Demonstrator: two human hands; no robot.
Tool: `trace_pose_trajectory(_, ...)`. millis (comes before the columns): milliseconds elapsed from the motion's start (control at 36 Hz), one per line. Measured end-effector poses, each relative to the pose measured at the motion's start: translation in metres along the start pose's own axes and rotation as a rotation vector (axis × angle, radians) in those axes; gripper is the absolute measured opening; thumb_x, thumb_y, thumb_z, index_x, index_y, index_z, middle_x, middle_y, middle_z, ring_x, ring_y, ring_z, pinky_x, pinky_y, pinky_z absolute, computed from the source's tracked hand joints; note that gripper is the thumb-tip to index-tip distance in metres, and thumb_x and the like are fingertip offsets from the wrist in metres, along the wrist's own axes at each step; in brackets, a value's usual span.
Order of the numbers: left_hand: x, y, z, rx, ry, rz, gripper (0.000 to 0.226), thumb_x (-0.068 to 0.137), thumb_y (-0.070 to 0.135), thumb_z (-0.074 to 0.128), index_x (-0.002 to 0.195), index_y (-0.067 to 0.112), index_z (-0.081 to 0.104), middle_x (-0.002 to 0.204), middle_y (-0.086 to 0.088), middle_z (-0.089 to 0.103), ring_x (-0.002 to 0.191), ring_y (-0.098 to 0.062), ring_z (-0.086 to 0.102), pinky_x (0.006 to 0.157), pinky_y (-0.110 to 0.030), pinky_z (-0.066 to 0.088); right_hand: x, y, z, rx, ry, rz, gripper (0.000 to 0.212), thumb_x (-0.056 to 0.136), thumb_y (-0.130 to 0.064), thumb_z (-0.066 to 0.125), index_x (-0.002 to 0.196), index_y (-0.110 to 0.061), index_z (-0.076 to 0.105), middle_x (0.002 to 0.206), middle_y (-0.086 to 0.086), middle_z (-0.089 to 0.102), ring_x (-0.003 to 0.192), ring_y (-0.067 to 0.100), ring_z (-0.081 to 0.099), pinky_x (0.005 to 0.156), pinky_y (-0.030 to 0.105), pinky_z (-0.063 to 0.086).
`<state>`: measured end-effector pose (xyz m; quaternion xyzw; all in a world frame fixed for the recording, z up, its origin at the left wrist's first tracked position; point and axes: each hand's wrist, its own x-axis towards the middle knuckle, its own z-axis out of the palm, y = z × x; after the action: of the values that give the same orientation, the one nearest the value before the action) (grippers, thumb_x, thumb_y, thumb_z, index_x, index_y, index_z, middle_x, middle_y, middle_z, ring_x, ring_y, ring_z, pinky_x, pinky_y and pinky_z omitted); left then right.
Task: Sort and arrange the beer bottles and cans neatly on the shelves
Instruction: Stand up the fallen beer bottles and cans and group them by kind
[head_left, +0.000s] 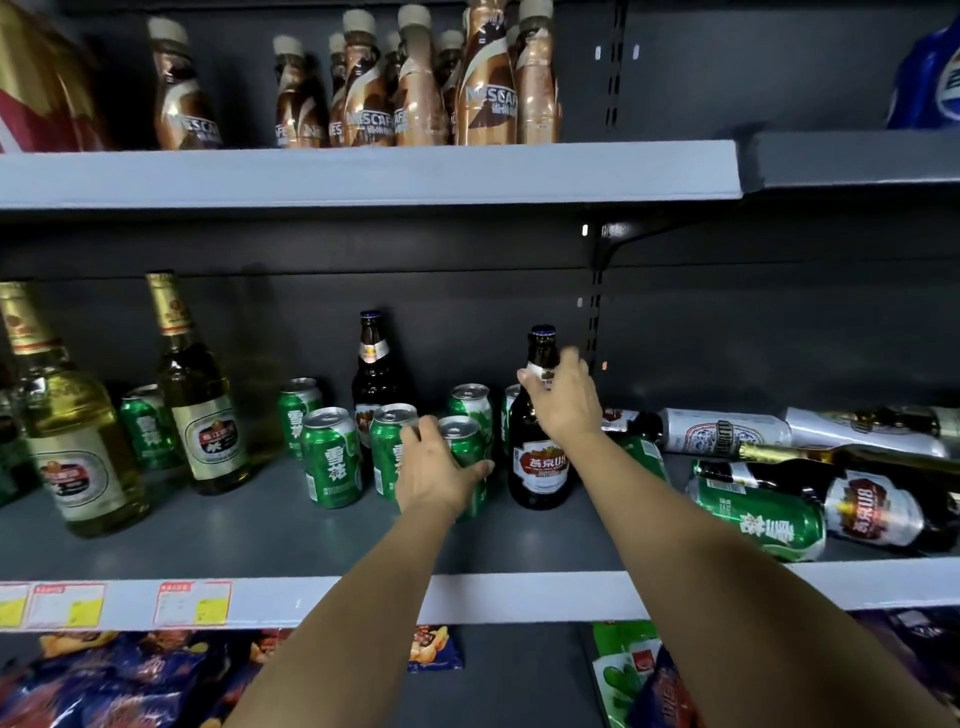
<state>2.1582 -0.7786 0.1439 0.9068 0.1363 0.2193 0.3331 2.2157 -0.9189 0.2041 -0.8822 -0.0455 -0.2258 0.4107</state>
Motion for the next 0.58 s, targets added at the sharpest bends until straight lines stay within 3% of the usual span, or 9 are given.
trace_pose_trajectory(139, -0.010, 0.001, -0.001, 0.089, 0.113, 0.065, 0.089, 0.075, 0.049, 0.077, 0.143, 0.017, 0.032, 0.138, -0.010, 0.036, 0.127, -0.030, 0.040, 0.089, -0.043, 0.045, -0.017, 0.021, -0.010, -0.197, 0.070, -0.029, 0.044, 0.102, -0.044, 0.034, 0.132, -0.014, 0.044, 0.132, 0.009, 0.052, 0.121, 0.029, 0.047, 0.096, 0.043, 0.039)
trace_pose_trajectory(250, -0.012, 0.005, 0.000, 0.129, 0.379, 0.371, 0.063, 0.073, 0.034, 0.079, 0.123, 0.006, 0.054, 0.110, -0.017, 0.055, 0.099, -0.036, 0.054, 0.078, -0.043, 0.046, -0.021, 0.043, -0.031, -0.575, -0.034, -0.040, 0.040, 0.103, -0.040, 0.031, 0.129, -0.015, 0.047, 0.129, 0.010, 0.054, 0.120, 0.030, 0.045, 0.096, 0.043, 0.033)
trace_pose_trajectory(306, -0.015, 0.013, 0.003, 0.137, 0.405, 0.555, 0.049, 0.071, 0.024, 0.078, 0.112, 0.007, 0.057, 0.102, -0.014, 0.055, 0.088, -0.033, 0.055, 0.070, -0.040, 0.047, -0.021, 0.052, -0.044, -0.707, -0.087, -0.040, 0.034, 0.103, -0.032, 0.031, 0.128, -0.015, 0.049, 0.128, 0.009, 0.055, 0.120, 0.029, 0.045, 0.097, 0.042, 0.032)
trace_pose_trajectory(417, -0.034, 0.033, 0.018, 0.088, 0.188, 0.761, 0.032, 0.073, 0.014, 0.072, 0.102, 0.010, 0.060, 0.100, -0.009, 0.055, 0.085, -0.030, 0.059, 0.061, -0.036, 0.050, -0.022, 0.066, -0.067, -0.831, -0.123, 0.051, 0.036, 0.096, -0.013, 0.037, 0.129, -0.017, 0.050, 0.128, 0.009, 0.056, 0.121, 0.029, 0.045, 0.098, 0.040, 0.032)
trace_pose_trajectory(528, -0.058, 0.046, 0.042, 0.073, -0.143, 0.742, 0.026, 0.092, 0.023, 0.056, 0.116, 0.015, 0.053, 0.120, -0.004, 0.044, 0.097, -0.026, 0.055, 0.066, -0.036, 0.046, -0.029, 0.078, -0.080, -0.884, -0.208, 0.168, 0.039, 0.095, -0.014, 0.037, 0.133, -0.017, 0.048, 0.133, 0.011, 0.055, 0.128, 0.030, 0.043, 0.107, 0.044, 0.027)
trace_pose_trajectory(583, -0.067, 0.054, 0.056, 0.081, -0.236, 0.719, 0.027, 0.095, 0.029, 0.052, 0.120, 0.017, 0.049, 0.123, -0.001, 0.040, 0.101, -0.025, 0.053, 0.067, -0.035, 0.044, -0.033, 0.086, -0.081, -0.903, -0.261, 0.202, 0.039, 0.096, -0.017, 0.037, 0.134, -0.018, 0.047, 0.134, 0.011, 0.055, 0.129, 0.030, 0.042, 0.110, 0.046, 0.024)
